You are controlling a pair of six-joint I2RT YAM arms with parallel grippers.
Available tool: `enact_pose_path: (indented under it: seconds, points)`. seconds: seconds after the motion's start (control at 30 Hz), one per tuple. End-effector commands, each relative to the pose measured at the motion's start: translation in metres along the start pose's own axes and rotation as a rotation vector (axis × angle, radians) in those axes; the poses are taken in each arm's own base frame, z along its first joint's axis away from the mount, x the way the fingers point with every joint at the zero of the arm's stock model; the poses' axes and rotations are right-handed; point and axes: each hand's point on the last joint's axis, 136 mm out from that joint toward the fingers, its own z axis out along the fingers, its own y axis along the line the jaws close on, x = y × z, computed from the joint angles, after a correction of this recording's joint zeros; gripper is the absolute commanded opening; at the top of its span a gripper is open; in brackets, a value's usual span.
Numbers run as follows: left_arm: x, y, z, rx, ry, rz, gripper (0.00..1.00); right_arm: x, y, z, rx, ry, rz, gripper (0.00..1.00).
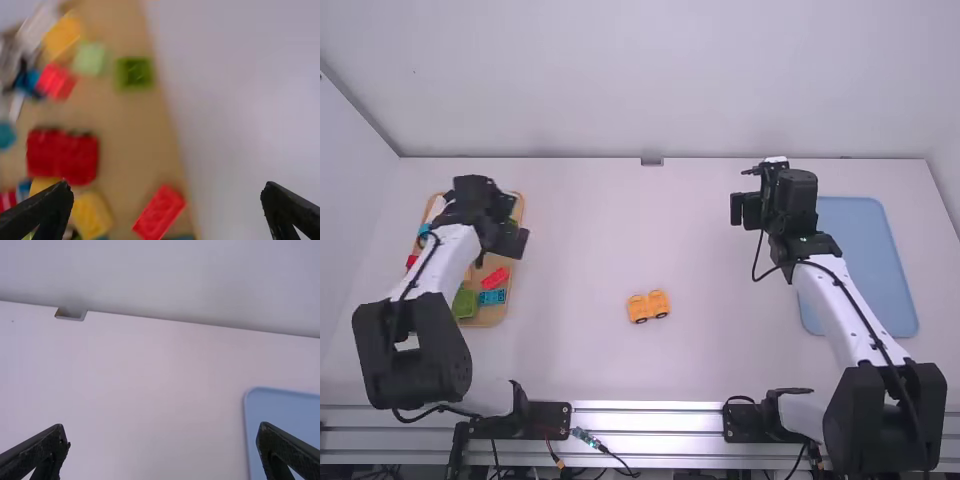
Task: Assemble lego blocks to make yellow taxi
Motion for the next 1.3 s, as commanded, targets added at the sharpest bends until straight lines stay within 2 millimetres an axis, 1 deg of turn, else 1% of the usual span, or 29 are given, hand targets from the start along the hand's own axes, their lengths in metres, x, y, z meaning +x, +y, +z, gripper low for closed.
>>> enact_pose_path:
  seconds: [0.0, 0.07, 0.1, 0.13, 0.17, 0.2, 0.23, 0.33, 0.4, 0.43, 0.5, 0.57, 0.67, 0.7, 0.73, 0.77, 0.8, 0.87, 0.9, 0.97, 1.0, 1.07, 1.13, 1.27]
  points:
    - [0.010, 0.028, -0.001, -0.039, 0.010, -0.275, 0.99, -0.010, -0.002, -0.002, 0.005, -0.023, 0.003, 0.99]
    - [0.031, 0.052, 0.002, -0.072, 0.038, -0.416, 0.99, -0.011, -0.002, -0.002, 0.006, -0.027, 0.003, 0.99]
    - [0.031, 0.052, 0.002, -0.072, 0.038, -0.416, 0.99, -0.011, -0.002, -0.002, 0.006, -0.027, 0.003, 0.99]
    - [0.042, 0.062, 0.003, -0.087, 0.051, -0.466, 0.99, -0.011, -0.002, -0.002, 0.005, -0.028, 0.003, 0.99]
    - [0.046, 0.065, 0.004, -0.092, 0.057, -0.478, 0.99, -0.011, -0.002, -0.002, 0.005, -0.028, 0.003, 0.99]
    - [0.056, 0.071, 0.007, -0.102, 0.068, -0.505, 0.99, -0.012, -0.002, -0.002, 0.004, -0.030, 0.003, 0.99]
    - [0.060, 0.074, 0.007, -0.107, 0.071, -0.522, 0.99, -0.012, -0.001, -0.002, 0.002, -0.030, 0.003, 0.99]
    - [0.080, 0.089, 0.014, -0.137, 0.078, -0.677, 0.99, -0.012, 0.002, -0.002, -0.001, -0.030, -0.003, 0.99]
    - [0.087, 0.089, 0.019, -0.111, 0.085, -0.693, 0.99, -0.012, 0.002, -0.002, -0.003, -0.030, -0.003, 0.99]
    - [0.088, 0.086, 0.024, -0.055, 0.075, -0.688, 0.99, -0.012, 0.002, -0.002, -0.003, -0.032, -0.002, 0.99]
    - [0.088, 0.082, 0.031, 0.017, 0.061, -0.671, 0.95, -0.012, 0.003, -0.002, -0.005, -0.032, -0.003, 0.99]
    - [0.091, 0.083, 0.037, 0.020, 0.066, -0.675, 0.94, -0.013, 0.003, -0.002, -0.005, -0.033, -0.003, 0.99]
    - [0.094, 0.086, 0.044, 0.018, 0.091, -0.676, 0.90, -0.014, 0.001, -0.002, -0.002, -0.038, -0.002, 0.99]
    - [0.093, 0.085, 0.048, 0.031, 0.106, -0.659, 0.83, -0.014, 0.003, -0.002, -0.005, -0.040, -0.003, 0.99]
    - [0.092, 0.084, 0.050, 0.039, 0.117, -0.648, 0.81, -0.014, 0.003, -0.002, -0.007, -0.040, -0.004, 0.99]
    - [0.091, 0.083, 0.052, 0.044, 0.125, -0.645, 0.82, -0.014, 0.005, -0.002, -0.009, -0.040, -0.006, 0.99]
    - [0.090, 0.082, 0.057, 0.049, 0.140, -0.642, 0.85, -0.015, 0.007, -0.002, -0.010, -0.041, -0.009, 0.99]
    - [0.090, 0.082, 0.062, 0.057, 0.158, -0.638, 0.86, -0.015, 0.007, -0.002, -0.012, -0.043, -0.010, 0.99]
    - [0.091, 0.082, 0.066, 0.066, 0.174, -0.631, 0.83, -0.015, 0.007, -0.002, -0.013, -0.044, -0.009, 0.99]
    - [0.092, 0.082, 0.069, 0.073, 0.186, -0.619, 0.82, -0.015, 0.007, -0.002, -0.012, -0.044, -0.009, 0.99]
    - [0.092, 0.082, 0.074, 0.075, 0.191, -0.619, 0.77, -0.015, 0.007, -0.002, -0.013, -0.044, -0.009, 0.99]
    - [0.091, 0.084, 0.080, 0.076, 0.194, -0.618, 0.76, -0.015, 0.007, -0.002, -0.013, -0.044, -0.009, 0.99]
    - [0.092, 0.083, 0.084, 0.082, 0.197, -0.599, 0.71, -0.015, 0.007, -0.002, -0.013, -0.044, -0.009, 0.99]
    - [0.096, 0.079, 0.088, 0.093, 0.218, -0.590, 0.67, -0.015, 0.007, -0.002, -0.013, -0.044, -0.009, 0.99]
